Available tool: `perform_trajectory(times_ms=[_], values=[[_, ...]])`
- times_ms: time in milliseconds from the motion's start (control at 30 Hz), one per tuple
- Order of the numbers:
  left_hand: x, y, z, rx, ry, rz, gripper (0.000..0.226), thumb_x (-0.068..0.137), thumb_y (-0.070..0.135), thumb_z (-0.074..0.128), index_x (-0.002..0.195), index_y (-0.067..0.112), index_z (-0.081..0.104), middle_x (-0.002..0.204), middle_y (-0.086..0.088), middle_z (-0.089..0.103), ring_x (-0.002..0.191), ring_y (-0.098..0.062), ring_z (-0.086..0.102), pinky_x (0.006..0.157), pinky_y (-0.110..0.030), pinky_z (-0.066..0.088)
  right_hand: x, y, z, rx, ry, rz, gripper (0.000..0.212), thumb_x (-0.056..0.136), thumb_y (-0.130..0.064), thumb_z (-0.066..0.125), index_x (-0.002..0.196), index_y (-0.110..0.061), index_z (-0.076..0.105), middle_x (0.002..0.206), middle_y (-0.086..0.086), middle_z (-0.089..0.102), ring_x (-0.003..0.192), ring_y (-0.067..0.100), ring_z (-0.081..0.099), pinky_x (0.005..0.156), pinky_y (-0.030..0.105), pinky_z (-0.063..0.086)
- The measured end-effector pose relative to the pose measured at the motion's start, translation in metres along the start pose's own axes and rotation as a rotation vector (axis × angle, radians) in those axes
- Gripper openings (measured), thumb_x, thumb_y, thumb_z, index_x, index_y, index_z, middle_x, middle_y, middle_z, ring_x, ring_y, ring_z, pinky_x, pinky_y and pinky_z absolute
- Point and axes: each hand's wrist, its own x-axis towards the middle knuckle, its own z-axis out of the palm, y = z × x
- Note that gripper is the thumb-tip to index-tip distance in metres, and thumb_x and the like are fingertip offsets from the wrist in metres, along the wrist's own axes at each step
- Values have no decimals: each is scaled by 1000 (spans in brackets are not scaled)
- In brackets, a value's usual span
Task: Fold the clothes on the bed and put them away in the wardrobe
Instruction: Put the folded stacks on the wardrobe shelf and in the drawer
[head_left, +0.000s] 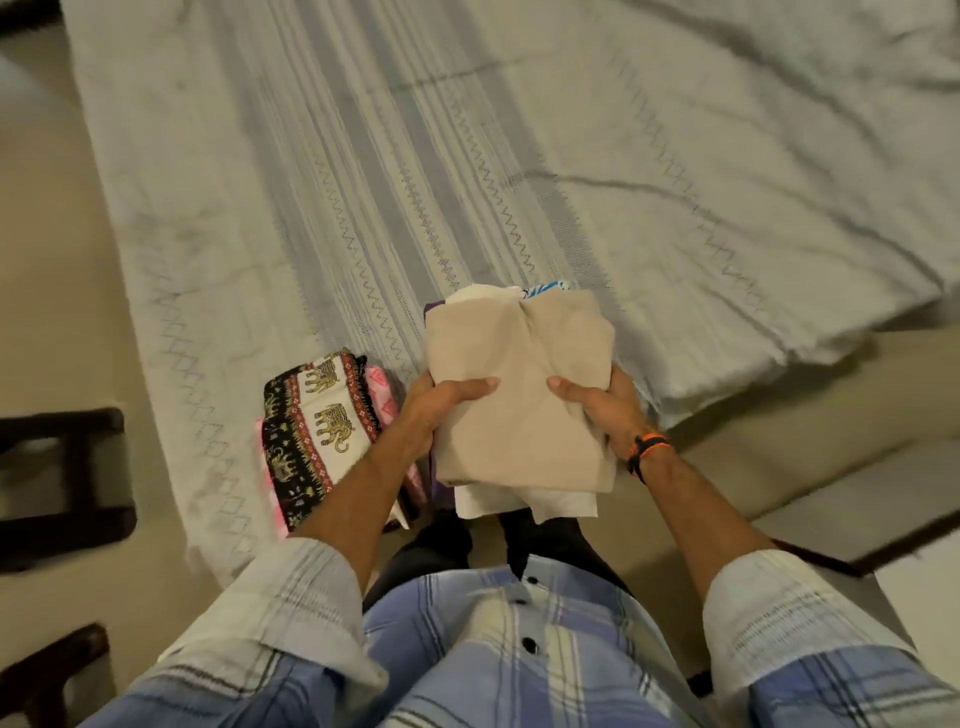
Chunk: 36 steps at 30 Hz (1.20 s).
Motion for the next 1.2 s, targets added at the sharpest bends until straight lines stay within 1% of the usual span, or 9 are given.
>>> perform_trajectory(times_ms=[233,367,467,533,667,800,1000,1133,1200], values=[[-55,12,15,163,-159,42,52,66,20,88,109,16,60,100,-4,71,89,-21,67,64,-31,53,-79,15,-14,141,210,-69,81,46,-39,96,119,-22,65,110,-6,74,101,17,70,93,42,55],[-78,8,37,302,-268,62,49,67,20,88,108,15,62,97,-3,72,87,-20,68,60,-29,52,-127,33,-30,264,319,-84,44,66,-19,91,102,-22,66,103,-3,74,91,14,70,81,33,56],[-92,2,66,425,-361,79,59,62,25,90,114,14,62,101,-3,73,90,-22,69,66,-31,54,-162,53,-51,361,411,-118,61,58,-22,94,112,-17,67,107,1,75,97,21,72,91,43,56],[-98,-3,84,470,-390,87,66,58,27,91,116,14,61,104,-3,73,94,-24,68,70,-33,55,-178,61,-64,391,441,-127,64,58,-21,93,115,-14,67,107,1,75,97,22,73,92,46,56],[-119,-22,133,547,-474,102,64,60,24,91,116,12,62,105,-4,73,94,-25,69,70,-33,56,-218,78,-103,461,550,-157,50,69,-13,88,114,-14,66,104,-1,74,92,18,72,79,35,57],[-142,-49,192,620,-538,112,72,53,29,93,116,13,63,105,-4,73,95,-26,69,81,-40,58,-254,99,-153,520,641,-204,47,71,-10,87,112,-16,65,103,-2,73,90,14,70,67,26,53],[-177,-107,284,677,-582,130,87,38,37,95,115,16,63,109,-5,72,98,-28,68,89,-47,55,-300,146,-241,558,723,-220,54,69,-15,88,117,-16,63,108,0,72,93,16,68,70,28,54],[-200,-146,337,718,-600,128,68,55,29,93,112,14,61,106,-4,70,96,-25,66,79,-38,55,-326,180,-298,548,761,-183,60,61,-26,93,114,-21,66,108,-3,74,98,19,70,89,41,56],[-206,-160,358,746,-613,116,72,53,32,93,115,15,61,110,-5,69,98,-25,65,82,-40,54,-334,191,-320,543,776,-158,63,58,-29,93,115,-22,66,108,-5,74,99,19,70,92,44,56]])
